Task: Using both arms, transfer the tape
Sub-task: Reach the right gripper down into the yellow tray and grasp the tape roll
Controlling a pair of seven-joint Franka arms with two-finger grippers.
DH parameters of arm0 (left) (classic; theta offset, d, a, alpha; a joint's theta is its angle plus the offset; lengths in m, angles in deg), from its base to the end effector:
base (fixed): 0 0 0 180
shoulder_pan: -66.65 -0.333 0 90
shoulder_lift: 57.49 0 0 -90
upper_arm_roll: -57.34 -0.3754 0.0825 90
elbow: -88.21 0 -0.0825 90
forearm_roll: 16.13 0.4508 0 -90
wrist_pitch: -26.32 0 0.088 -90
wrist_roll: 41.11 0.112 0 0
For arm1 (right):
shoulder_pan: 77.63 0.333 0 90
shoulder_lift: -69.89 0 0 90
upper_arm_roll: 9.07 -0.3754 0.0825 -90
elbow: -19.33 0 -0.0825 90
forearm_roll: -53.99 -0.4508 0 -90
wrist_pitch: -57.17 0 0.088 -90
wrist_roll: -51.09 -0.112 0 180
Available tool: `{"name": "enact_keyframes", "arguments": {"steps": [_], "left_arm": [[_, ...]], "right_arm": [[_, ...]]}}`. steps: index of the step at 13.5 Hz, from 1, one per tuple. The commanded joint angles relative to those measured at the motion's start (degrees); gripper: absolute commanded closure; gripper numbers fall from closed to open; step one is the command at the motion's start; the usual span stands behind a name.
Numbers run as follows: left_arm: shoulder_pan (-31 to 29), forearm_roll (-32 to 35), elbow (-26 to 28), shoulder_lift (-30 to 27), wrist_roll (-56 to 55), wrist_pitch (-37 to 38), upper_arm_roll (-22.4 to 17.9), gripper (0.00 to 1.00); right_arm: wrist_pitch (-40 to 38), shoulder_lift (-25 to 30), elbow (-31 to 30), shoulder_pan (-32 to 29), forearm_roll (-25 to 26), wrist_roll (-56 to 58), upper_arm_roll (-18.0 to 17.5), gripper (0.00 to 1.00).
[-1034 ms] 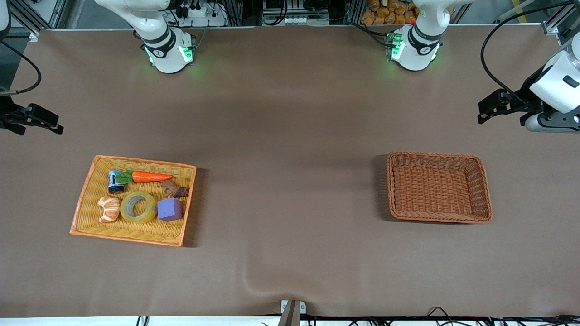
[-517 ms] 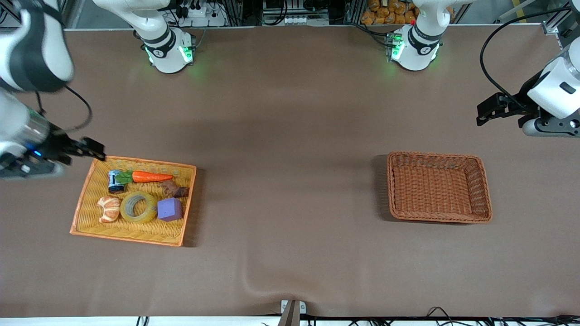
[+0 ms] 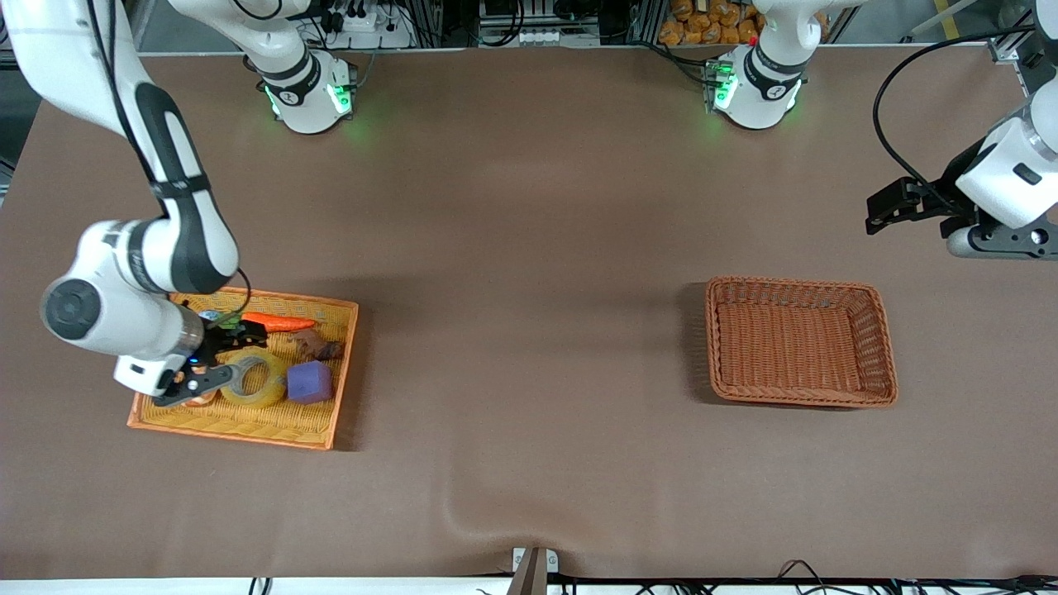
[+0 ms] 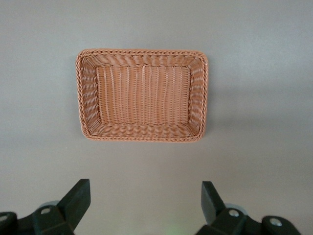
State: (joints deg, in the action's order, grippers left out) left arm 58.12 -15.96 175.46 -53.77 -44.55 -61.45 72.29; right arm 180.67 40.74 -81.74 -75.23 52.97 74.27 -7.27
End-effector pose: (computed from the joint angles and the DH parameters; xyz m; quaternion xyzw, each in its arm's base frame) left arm 0.6364 -0.0654 0.6617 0.9993 -0.0259 -0.0273 0.0046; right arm 0.7266 0.0104 0.2712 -0.9776 -0.2020 0.0575 0.0108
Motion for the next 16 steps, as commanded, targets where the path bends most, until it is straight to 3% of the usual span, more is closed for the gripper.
{"name": "enact_keyframes", "arguments": {"steps": [1,3,5,6,7,9,10,12,16], "left_arm": [[-0.6,0.8,-0.4,0.5,-0.4,0.3,0.3,0.0],[-1.0,0.8,-0.4,0.6,-0.4,0.2,0.4,0.0],[-1.0,0.8,-0.1,0.6,-0.4,0.1,0.4,0.0],[-0.9,0.8,-0.1,0.7,-0.4,-0.1,0.4,0.0],[-0.8,0.8,-0.1,0.9,-0.4,-0.6,0.4,0.0],[-0.7,0.8,0.0,1.1,-0.4,-0.8,0.4,0.0],[-0.7,0.8,0.0,1.5,-0.4,-0.9,0.4,0.0],[-0.7,0.8,0.0,1.8,-0.4,-1.3,0.4,0.0],[-0.7,0.9,0.8,1.9,-0.3,-2.0,0.4,0.0]], "right_arm": [[1.6,-3.5,1.4,1.1,-0.1,3.4,0.0,0.0],[3.6,-5.6,1.3,0.6,-0.2,5.3,0.0,0.0],[3.6,-6.4,1.3,0.5,-0.2,5.4,0.0,0.31],[3.2,-6.4,1.4,0.6,-0.2,5.3,0.0,0.56],[3.0,-6.4,1.4,0.5,-0.1,5.1,0.0,0.72],[2.3,-6.4,1.4,0.5,-0.2,4.9,0.0,1.0],[1.3,-6.2,1.5,0.6,-0.2,4.7,-0.1,1.0],[-2.8,-4.8,2.6,0.6,-5.6,3.8,0.0,1.0],[-16.1,-0.8,13.0,3.0,-7.1,0.1,-0.3,1.0]]}}
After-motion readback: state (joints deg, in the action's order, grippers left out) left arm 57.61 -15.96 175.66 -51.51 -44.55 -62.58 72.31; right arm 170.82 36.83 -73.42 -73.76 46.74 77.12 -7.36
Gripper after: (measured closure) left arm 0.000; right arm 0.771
